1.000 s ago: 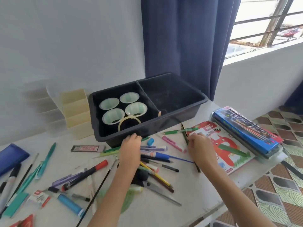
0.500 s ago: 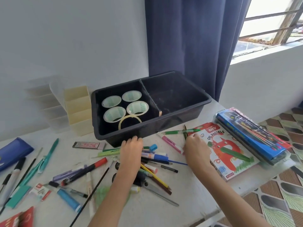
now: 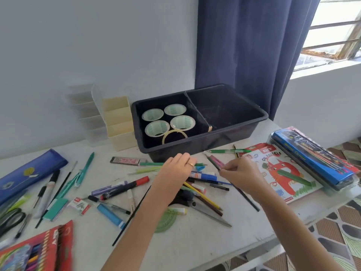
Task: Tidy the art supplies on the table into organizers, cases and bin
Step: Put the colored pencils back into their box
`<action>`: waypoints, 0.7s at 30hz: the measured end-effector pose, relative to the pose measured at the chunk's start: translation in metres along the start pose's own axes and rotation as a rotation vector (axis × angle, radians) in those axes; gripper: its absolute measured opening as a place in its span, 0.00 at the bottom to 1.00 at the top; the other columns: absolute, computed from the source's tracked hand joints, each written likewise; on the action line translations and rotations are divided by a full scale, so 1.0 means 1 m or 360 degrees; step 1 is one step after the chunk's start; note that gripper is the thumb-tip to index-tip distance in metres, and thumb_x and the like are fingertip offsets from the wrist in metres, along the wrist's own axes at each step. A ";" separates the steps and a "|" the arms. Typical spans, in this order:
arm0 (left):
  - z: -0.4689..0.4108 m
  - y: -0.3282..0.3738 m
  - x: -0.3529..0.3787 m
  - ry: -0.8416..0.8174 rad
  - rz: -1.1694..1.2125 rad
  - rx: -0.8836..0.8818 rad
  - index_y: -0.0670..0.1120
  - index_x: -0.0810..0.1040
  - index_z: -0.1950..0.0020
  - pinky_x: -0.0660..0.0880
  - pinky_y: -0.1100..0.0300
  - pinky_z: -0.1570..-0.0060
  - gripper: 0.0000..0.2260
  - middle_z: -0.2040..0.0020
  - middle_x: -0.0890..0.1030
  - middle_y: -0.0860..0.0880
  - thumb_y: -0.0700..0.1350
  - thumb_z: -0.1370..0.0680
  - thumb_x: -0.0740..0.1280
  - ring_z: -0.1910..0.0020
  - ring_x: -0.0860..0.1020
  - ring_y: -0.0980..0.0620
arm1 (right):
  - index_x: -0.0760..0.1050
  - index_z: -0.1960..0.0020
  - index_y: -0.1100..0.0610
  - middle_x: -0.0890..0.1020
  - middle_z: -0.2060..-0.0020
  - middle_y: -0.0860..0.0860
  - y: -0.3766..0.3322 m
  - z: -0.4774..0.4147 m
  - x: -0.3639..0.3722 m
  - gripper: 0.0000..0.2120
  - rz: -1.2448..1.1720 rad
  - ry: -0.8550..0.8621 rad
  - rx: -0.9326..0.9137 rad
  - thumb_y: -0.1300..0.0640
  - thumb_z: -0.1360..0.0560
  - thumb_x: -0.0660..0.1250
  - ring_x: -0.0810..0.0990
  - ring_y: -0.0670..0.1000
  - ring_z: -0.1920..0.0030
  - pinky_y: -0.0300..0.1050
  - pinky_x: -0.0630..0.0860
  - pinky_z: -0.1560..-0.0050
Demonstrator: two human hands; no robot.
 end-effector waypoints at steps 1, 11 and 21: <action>0.008 -0.002 -0.009 0.0060 0.0023 0.0014 0.39 0.81 0.51 0.73 0.61 0.71 0.25 0.62 0.78 0.46 0.32 0.46 0.79 0.65 0.78 0.49 | 0.82 0.57 0.59 0.82 0.63 0.54 -0.007 0.007 0.007 0.05 -0.0098 -0.0036 0.0015 0.59 0.28 0.69 0.77 0.50 0.63 0.41 0.76 0.64; 0.138 -0.097 -0.069 0.0060 0.0268 -0.0501 0.39 0.79 0.48 0.76 0.54 0.52 0.07 0.60 0.74 0.56 0.39 0.23 0.65 0.59 0.74 0.56 | 0.67 0.36 0.55 0.82 0.55 0.61 -0.094 0.067 0.127 0.26 -0.1277 -0.0533 -0.0053 0.70 0.29 0.70 0.82 0.54 0.61 0.45 0.81 0.63; 0.277 -0.152 -0.098 -0.0062 0.0231 -0.0768 0.44 0.82 0.48 0.77 0.56 0.55 0.12 0.55 0.82 0.47 0.36 0.31 0.73 0.56 0.81 0.47 | 0.64 0.33 0.55 0.78 0.56 0.62 -0.133 0.119 0.242 0.27 -0.1390 -0.0502 0.0035 0.72 0.27 0.66 0.81 0.55 0.68 0.48 0.81 0.66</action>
Point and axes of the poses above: each hand's wrist, its own z-axis away from the middle knuckle, its own x-axis out of the palm, y = z × x, the point moved 9 cm from there along -z, towards the middle knuckle
